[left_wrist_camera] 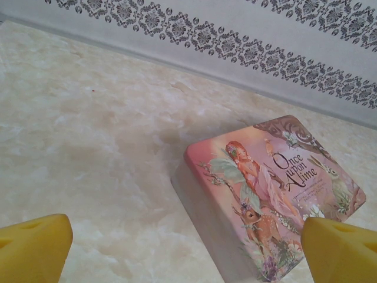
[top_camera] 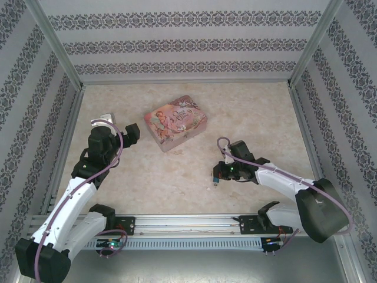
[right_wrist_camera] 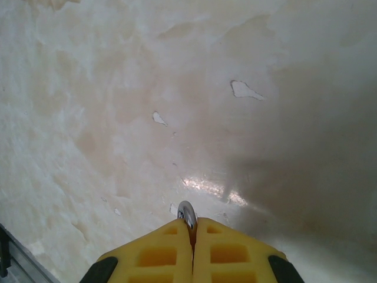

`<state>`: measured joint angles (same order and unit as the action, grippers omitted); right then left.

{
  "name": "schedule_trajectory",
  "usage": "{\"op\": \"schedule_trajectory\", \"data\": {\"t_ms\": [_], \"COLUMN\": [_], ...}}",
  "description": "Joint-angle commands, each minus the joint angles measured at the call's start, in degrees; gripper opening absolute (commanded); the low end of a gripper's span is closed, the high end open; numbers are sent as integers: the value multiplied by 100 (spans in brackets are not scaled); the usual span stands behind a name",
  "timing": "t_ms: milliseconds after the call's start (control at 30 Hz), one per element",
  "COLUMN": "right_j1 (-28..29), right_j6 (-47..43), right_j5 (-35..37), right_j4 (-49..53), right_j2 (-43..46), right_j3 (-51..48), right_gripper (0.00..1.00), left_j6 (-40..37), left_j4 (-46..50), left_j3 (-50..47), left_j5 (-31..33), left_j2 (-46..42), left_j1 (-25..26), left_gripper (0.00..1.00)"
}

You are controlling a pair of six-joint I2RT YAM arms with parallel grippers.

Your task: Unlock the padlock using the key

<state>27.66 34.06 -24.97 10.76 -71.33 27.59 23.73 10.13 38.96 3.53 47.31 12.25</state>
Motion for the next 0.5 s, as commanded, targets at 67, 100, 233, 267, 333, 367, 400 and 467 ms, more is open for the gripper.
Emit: {"op": "schedule_trajectory", "data": {"t_ms": [67,100,233,267,333,367,400,467], "right_j1": [64,64,64,68,64,64,64,60], "right_j6": [-100,-110,-127,-128,-128,-136,-137,-159], "right_j5": [-146,-160,-185,-183,-166,-151,-140,-109], "right_j4": [-66,-66,-113,-125,-112,-93,-69,1], "right_j2": [-297,-342,-466,-486,-485,-487,-478,-454], "right_j3": [-24,-17,7,0,22,40,48,83], "right_gripper": [0,0,2,4,8,9,11,15], "left_j6": [-60,-53,-139,-171,-203,-211,-223,-243], "left_j4": [175,175,173,190,209,217,209,209], "left_j3": [24,24,15,24,29,26,30,48], "left_j5": [100,100,158,182,226,239,236,272], "left_j2": [-32,-32,-18,-11,5,7,6,17], "left_j1": [-73,-67,-73,-73,-73,-71,-68,-73], "left_gripper": [99,99,99,99,99,99,99,99]}}
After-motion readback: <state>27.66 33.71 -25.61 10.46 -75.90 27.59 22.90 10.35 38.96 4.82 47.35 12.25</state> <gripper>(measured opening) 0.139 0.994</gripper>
